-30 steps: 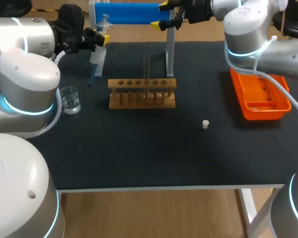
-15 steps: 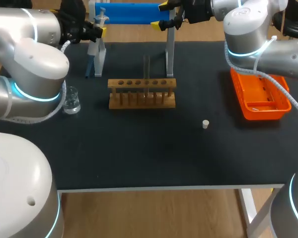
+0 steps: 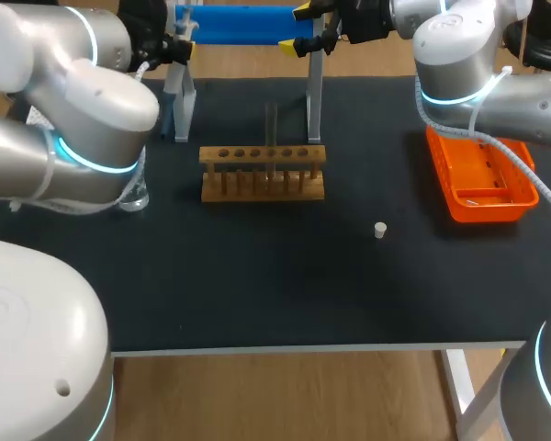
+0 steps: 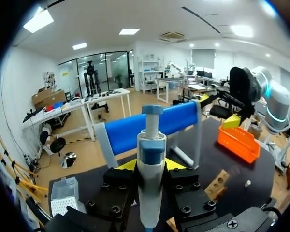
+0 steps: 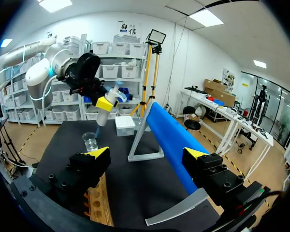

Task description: Invert the test tube, pick up the pipette, mount the tip to pipette, aspirate from beaker and dispense into the tube, eject the tip, return the pipette, and cap with the stopper.

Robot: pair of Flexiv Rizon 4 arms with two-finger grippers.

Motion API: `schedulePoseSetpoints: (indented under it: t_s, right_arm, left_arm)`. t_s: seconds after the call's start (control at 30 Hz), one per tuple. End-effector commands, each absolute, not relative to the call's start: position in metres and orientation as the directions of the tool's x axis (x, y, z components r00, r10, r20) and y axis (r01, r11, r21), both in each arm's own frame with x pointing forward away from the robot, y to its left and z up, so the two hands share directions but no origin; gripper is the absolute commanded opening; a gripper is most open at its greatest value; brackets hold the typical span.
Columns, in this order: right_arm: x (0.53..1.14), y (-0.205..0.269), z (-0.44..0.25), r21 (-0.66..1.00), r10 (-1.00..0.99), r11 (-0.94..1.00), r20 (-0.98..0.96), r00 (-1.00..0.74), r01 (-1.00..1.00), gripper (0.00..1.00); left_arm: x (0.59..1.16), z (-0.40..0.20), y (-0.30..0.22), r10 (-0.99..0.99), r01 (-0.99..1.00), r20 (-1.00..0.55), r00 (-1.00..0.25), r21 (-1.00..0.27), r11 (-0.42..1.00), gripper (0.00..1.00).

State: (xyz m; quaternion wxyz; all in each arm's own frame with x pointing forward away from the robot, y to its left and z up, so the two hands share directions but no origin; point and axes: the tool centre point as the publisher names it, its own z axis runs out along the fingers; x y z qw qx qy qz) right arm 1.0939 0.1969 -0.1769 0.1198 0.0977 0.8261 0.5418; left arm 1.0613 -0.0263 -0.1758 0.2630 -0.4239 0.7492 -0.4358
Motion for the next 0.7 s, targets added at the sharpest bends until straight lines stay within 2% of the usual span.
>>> schedulePoseSetpoints:
  t_s: [0.03,0.7]
  right_arm:
    - [1.095,0.197,-0.176,0.918,0.289,0.395,-0.090,-0.953,0.033,1.00]
    - [1.095,0.197,-0.176,0.918,0.289,0.395,-0.090,-0.953,0.033,1.00]
  left_arm:
    - [1.079,-0.176,-0.033,-0.880,-0.439,-0.035,-0.474,-0.857,0.270,0.00]
    - [1.140,-0.174,-0.021,-0.930,-0.458,-0.045,-0.365,-0.861,0.222,0.00]
